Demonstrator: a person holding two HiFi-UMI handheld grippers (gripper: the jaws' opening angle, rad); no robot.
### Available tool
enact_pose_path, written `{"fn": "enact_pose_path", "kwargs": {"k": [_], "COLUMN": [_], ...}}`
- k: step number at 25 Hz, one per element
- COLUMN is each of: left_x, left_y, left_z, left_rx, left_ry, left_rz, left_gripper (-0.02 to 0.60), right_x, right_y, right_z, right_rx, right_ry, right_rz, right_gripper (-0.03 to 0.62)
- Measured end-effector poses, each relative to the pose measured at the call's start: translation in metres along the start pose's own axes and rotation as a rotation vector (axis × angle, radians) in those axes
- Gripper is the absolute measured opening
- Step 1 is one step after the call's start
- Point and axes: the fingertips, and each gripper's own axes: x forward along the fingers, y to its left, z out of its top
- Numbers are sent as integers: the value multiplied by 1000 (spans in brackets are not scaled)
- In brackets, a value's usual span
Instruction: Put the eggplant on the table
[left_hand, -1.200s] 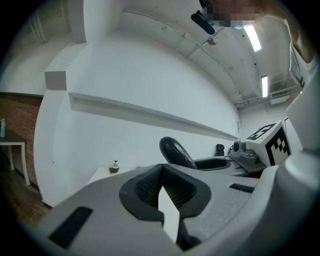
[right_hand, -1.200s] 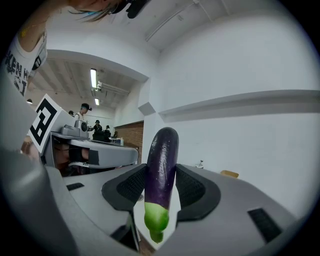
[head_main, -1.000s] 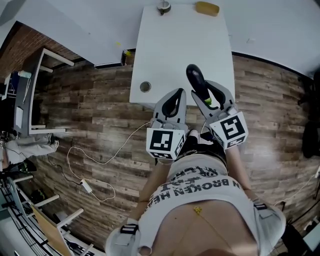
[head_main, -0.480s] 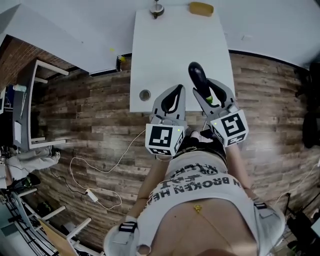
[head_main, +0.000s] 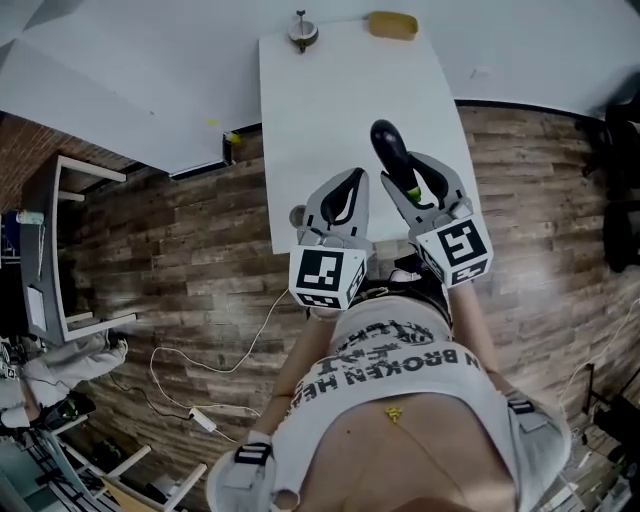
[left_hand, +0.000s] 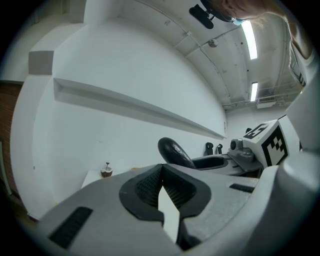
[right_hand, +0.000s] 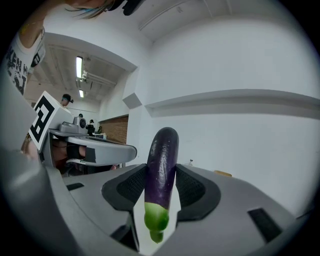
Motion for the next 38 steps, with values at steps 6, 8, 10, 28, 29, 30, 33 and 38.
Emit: {"fn": "enact_pose_path", "kwargs": {"k": [6,8,10,28,29,30,33,38], "left_x": [8,11,10,50,52,54,60,64], "left_y": [29,38,45,44,43,42,41,38], "left_z": [-1,-4,-7,4,4,4,2,0], "left_rx": [-5,-11,-8,-12,-12,-13,-16,-22], "left_ry": [10,20,29,32,33,34,38,40], "left_rz": [-59,-75,-85,-22,-17,-13,-3,9], "left_gripper": [6,6,6,6,6,6,6,6], "right_x": [30,39,45,58,57,57,57,58], "right_y": [1,1,2,-48,-51,-53,-59,-62], "right_z": [2,0,-2,11,11,11,8,2], "right_rx": [9,15,17,-28,-28,-27,-25,-22], "right_ry": [18,26,32,28,26,25,26,32], "right_rz": [-48,-63,-73,-23,-20,-16,-7,9], "right_gripper": [183,183,183,183,183,183,183,183]}}
